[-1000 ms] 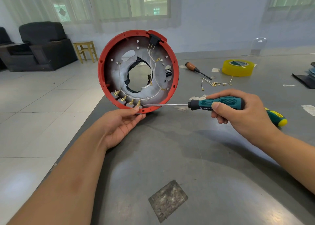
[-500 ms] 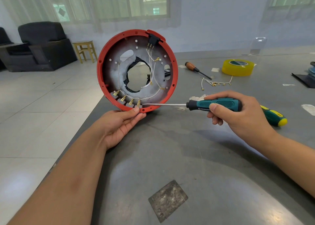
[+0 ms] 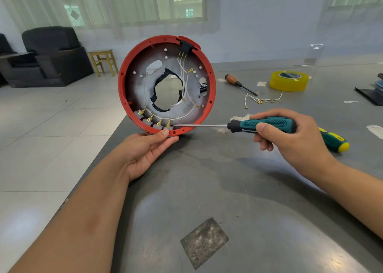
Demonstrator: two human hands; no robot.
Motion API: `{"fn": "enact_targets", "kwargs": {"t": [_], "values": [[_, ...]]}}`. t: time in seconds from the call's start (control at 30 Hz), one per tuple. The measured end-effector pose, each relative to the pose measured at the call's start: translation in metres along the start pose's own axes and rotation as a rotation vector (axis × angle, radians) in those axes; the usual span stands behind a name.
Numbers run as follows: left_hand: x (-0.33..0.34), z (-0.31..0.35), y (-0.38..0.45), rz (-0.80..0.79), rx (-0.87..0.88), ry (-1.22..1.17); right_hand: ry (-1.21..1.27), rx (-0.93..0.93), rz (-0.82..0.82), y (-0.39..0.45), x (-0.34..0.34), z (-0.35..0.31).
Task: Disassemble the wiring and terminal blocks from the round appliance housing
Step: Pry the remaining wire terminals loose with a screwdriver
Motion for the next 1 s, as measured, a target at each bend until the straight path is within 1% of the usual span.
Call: {"fn": "enact_targets", "kwargs": {"t": [0.47, 0.63, 1.0], "values": [[-0.0016, -0.0004, 0.0012, -0.004, 0.006, 0.008, -0.049, 0.005, -0.018, 0.0012, -0.0020, 0.0010], [-0.0010, -0.0004, 0.0004, 0.001, 0.005, 0.014, -0.028, 0.014, -0.021, 0.0006, -0.0007, -0.0004], [0.0014, 0.0005, -0.0001, 0.060, 0.017, 0.026, 0.009, 0.026, -0.021, -0.0023, 0.0041, -0.0011]]}}
Point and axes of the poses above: each hand's wrist, its own y-axis towards the middle knuckle, its own x-axis out of the palm, z = x × y, the point moved 2 cm from there along y, towards the middle knuckle, and after that the axes turned 6 degrees about y, right-handed, at the moved point
